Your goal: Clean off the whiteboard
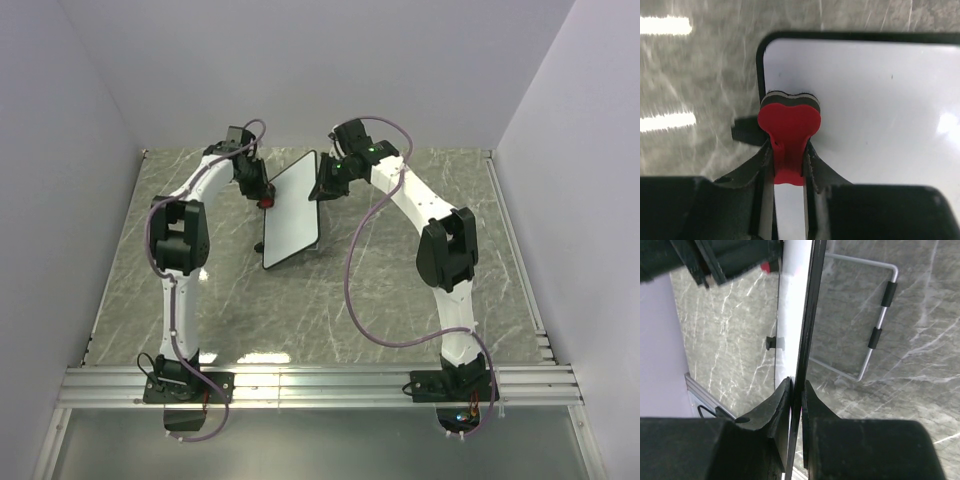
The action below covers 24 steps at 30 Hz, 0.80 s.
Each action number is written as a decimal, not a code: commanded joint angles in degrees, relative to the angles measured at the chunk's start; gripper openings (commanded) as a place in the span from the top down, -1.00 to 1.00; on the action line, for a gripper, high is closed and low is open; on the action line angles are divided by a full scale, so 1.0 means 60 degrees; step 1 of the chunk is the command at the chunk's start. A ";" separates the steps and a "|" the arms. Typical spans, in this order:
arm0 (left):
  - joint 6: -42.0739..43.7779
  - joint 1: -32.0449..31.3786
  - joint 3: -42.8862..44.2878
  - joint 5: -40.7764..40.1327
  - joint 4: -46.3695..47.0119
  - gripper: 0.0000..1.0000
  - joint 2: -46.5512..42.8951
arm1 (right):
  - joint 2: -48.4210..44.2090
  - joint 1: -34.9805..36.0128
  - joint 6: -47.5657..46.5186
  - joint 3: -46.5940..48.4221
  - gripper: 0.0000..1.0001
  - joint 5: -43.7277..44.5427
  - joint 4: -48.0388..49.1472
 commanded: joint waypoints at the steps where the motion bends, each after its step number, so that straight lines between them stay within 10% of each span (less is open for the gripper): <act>1: -0.0951 0.0160 -0.1049 0.0144 0.0204 1.00 -0.0915 | 0.0211 0.0960 -0.0843 -0.0242 1.00 -0.0546 -0.0463; 13: -0.1439 0.2945 -0.5796 -0.1031 0.1508 0.99 -0.4357 | 0.0138 0.0960 -0.0448 -0.0461 1.00 -0.0605 0.0211; 24: -0.1497 0.3401 -0.7350 -0.2391 0.1364 0.99 -0.5692 | 0.0562 0.0786 0.0123 0.0769 1.00 -0.0385 0.0767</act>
